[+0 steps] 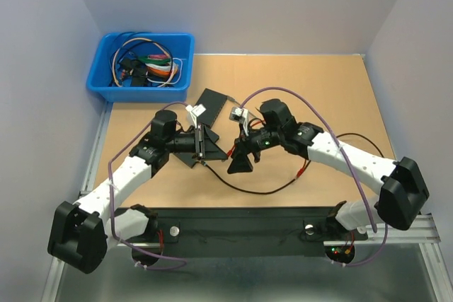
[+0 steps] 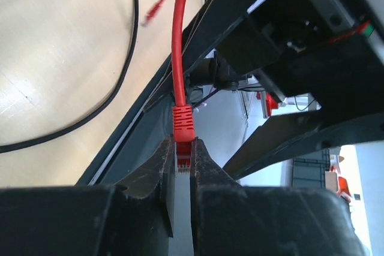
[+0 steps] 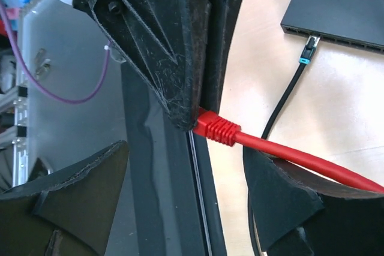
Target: Insert the plug into the switch port
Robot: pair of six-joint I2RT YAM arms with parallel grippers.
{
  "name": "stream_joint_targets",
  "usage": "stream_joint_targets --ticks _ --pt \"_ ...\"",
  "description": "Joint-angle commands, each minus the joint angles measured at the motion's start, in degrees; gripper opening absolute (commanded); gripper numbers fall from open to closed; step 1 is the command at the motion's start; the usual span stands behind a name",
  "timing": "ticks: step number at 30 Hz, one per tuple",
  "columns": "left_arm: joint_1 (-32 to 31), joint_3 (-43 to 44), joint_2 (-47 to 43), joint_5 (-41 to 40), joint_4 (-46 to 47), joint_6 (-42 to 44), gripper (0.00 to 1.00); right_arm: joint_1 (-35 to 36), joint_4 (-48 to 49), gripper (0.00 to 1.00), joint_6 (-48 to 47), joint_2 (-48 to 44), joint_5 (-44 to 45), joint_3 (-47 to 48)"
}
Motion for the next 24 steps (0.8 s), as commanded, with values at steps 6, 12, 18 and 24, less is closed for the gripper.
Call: stream_joint_targets --ticks 6,12,18,24 --pt "0.05 -1.31 -0.75 2.64 2.74 0.77 0.00 1.12 6.22 0.81 -1.11 -9.76 3.52 3.31" --pt "0.05 -0.79 -0.57 2.20 2.13 0.68 0.00 1.12 6.13 0.79 -0.14 -11.17 1.15 3.49" --pt "0.05 0.71 -1.53 2.11 1.16 0.68 0.00 1.12 6.13 0.78 -1.36 -6.70 4.22 3.49" --pt "0.05 0.53 -3.56 2.20 -0.24 0.68 0.00 1.56 5.69 0.79 -3.03 -3.00 7.21 4.80"
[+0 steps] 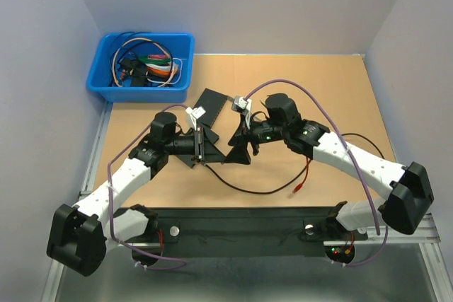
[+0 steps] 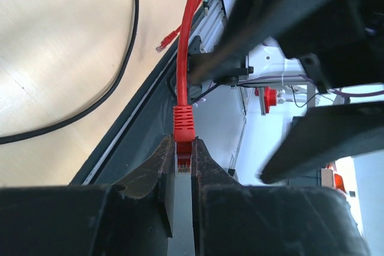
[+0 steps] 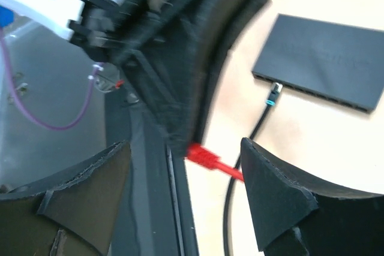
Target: Insert the plug into the switch port
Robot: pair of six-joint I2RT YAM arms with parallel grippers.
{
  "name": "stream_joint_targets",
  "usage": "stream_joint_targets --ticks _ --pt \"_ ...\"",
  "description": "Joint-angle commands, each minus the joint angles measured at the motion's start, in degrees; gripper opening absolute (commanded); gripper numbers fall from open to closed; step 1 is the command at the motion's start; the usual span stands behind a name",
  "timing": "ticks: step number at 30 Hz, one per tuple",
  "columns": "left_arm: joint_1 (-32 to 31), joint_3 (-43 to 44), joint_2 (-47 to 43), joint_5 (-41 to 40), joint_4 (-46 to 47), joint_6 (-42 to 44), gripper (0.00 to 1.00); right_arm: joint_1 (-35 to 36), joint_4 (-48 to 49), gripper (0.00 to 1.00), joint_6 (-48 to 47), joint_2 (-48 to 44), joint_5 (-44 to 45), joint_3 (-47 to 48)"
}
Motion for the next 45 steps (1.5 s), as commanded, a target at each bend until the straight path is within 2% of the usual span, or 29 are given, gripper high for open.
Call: stream_joint_targets --ticks 1,4,7,15,23,29,36,45 --pt "0.14 1.51 -3.01 1.63 0.32 0.75 0.00 0.82 1.04 0.79 -2.31 0.65 3.51 2.68" --pt "0.05 1.69 -3.54 1.45 0.23 0.48 0.00 2.13 -0.37 0.78 -3.55 1.44 6.59 2.34" --pt "0.23 2.56 -3.71 0.49 -0.55 0.48 0.00 3.45 -1.25 0.70 -3.72 1.88 8.44 1.63" --pt "1.37 4.77 -3.98 -0.40 -3.02 1.80 0.00 3.81 -1.51 0.55 -3.64 1.71 8.62 0.31" --pt "3.83 6.26 -4.86 0.66 -4.51 2.07 0.00 3.98 -3.00 0.54 -4.42 2.14 7.30 0.31" --pt "5.24 7.05 -5.30 1.71 -4.51 1.98 0.00 4.86 -5.29 0.64 -6.18 4.08 7.56 1.45" --pt "6.38 8.11 -5.39 2.94 -5.74 1.63 0.00 5.74 -6.08 0.63 -6.80 5.31 9.49 1.72" --pt "6.73 8.81 -5.65 4.26 -4.86 -0.57 0.00 7.23 -7.58 0.46 -7.77 7.59 13.54 2.68"
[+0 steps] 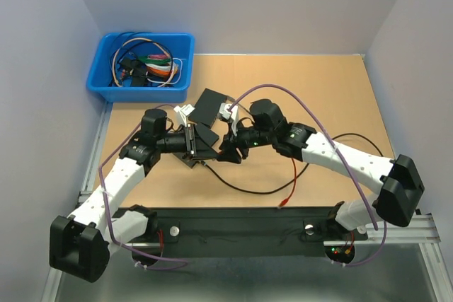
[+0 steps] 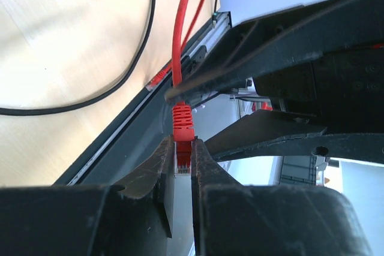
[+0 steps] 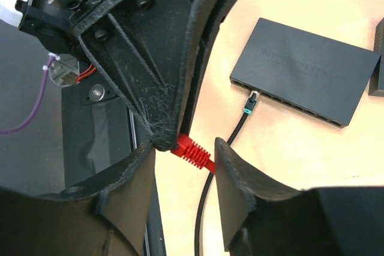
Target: Insert the plug into the switch port
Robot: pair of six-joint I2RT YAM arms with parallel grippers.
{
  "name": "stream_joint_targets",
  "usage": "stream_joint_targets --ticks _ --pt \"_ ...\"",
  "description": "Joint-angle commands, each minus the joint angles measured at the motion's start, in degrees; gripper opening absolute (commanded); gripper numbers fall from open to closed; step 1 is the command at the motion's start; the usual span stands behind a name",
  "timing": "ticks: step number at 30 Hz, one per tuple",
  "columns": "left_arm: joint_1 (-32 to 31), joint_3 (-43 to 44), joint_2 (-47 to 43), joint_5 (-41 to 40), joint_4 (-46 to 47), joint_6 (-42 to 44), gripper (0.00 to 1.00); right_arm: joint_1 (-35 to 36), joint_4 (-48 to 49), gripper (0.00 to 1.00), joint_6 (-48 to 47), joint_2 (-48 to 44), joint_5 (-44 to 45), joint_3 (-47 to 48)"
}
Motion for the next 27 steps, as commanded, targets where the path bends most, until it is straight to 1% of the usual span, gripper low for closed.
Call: stream_joint_targets --ticks 1,6,10,11,12,13,14,15,17,18,19,20,22,23,27 --pt "0.61 5.01 -2.78 4.33 7.31 -2.01 0.00 1.62 -7.12 0.45 -0.55 2.83 3.64 0.50" --pt "0.70 4.83 -3.22 5.56 10.64 -4.73 0.00 2.85 -7.47 0.42 -0.99 3.97 7.32 0.68" --pt "0.70 4.48 -3.84 6.09 13.28 -7.72 0.00 3.38 -7.47 0.36 -1.08 4.41 9.44 0.85" --pt "0.79 4.39 -3.84 6.26 14.07 -8.69 0.00 3.55 -7.47 0.28 -0.99 4.50 9.71 0.94" --pt "0.79 4.30 -3.93 6.35 14.51 -8.96 0.00 3.64 -7.39 0.22 -0.99 4.68 10.06 1.03" --pt "0.79 4.13 -3.93 6.44 15.30 -9.83 0.01 3.73 -7.47 0.07 -0.99 5.11 10.23 1.20" --pt "0.79 3.95 -4.02 6.53 15.83 -10.36 0.01 3.73 -7.47 0.03 -0.99 5.21 10.32 1.29" --pt "0.79 3.78 -4.10 6.70 16.44 -10.89 0.03 3.82 -7.47 0.01 -0.82 5.38 10.50 1.29" --pt "0.79 2.99 -4.37 6.88 18.99 -12.55 0.09 3.90 -7.47 0.00 -0.73 5.73 10.59 1.38" --pt "0.79 2.72 -4.63 6.88 19.78 -13.95 0.17 3.99 -7.39 0.01 -0.73 5.82 10.67 1.38" --pt "0.79 2.37 -4.81 6.79 21.10 -14.49 0.20 3.99 -7.38 0.01 -0.73 5.91 10.68 1.29" --pt "0.79 1.76 -4.81 6.79 21.63 -15.37 0.26 3.99 -7.38 0.01 -0.64 6.08 10.68 1.29" --pt "0.79 1.06 -5.16 6.70 22.60 -15.99 0.32 4.08 -7.30 0.01 -0.55 6.17 10.59 1.29" --pt "0.79 0.18 -5.07 6.70 23.73 -16.43 0.40 4.08 -7.30 0.00 -0.47 6.17 10.50 1.20" --pt "0.79 -1.93 -5.25 6.61 27.87 -19.32 0.54 4.08 -6.95 0.00 0.23 6.00 10.59 0.50"
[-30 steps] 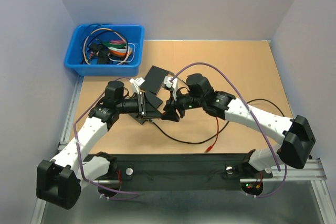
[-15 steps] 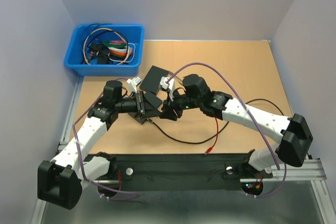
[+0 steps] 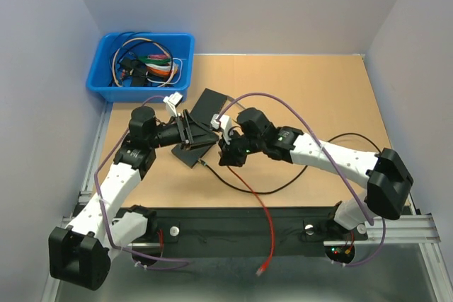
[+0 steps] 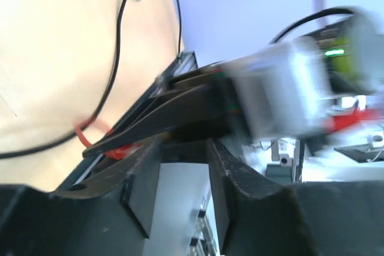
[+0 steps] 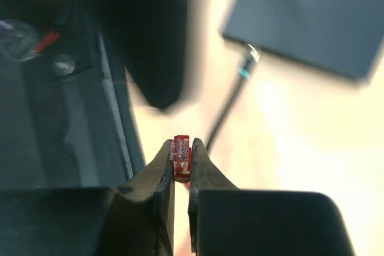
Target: Insert the plug into the switch port
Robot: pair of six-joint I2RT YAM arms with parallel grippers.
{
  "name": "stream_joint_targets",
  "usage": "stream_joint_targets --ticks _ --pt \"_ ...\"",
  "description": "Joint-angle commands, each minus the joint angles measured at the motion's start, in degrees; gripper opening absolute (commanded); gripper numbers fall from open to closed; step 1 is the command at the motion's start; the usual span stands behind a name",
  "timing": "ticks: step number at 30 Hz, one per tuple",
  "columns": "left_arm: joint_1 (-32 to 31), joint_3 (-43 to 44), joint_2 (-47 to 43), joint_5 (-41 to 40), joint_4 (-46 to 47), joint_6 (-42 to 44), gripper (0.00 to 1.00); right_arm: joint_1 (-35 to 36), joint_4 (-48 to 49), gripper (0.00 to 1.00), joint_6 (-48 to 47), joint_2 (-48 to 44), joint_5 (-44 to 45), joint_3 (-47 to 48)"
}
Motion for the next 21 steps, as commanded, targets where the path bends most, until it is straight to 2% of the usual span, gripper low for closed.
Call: stream_joint_targets --ticks 1,6,9,11,14,21 --pt "-0.96 -1.32 -2.38 6.59 14.84 -7.09 0.54 0.76 -2.42 0.00 1.00 0.88 2.17 -1.40" --pt "-0.96 -2.21 -2.47 5.71 15.74 -7.19 0.54 0.76 1.17 0.01 3.02 -0.52 3.14 -4.21" --pt "-0.96 -0.89 -2.30 3.17 9.35 -1.40 0.54 0.67 3.98 0.00 3.55 -2.19 4.54 -6.50" --pt "-0.96 1.82 -1.86 -1.74 -1.37 7.78 0.54 0.76 6.00 0.00 5.83 -3.86 4.20 -8.07" --pt "-0.96 2.98 -1.86 -8.23 -9.90 14.25 0.54 0.67 9.25 0.00 7.59 -6.57 1.13 -9.92" --pt "-0.96 -1.32 -6.60 -13.45 -10.46 19.09 0.52 0.67 14.54 0.00 11.02 -9.40 -11.35 -10.90"
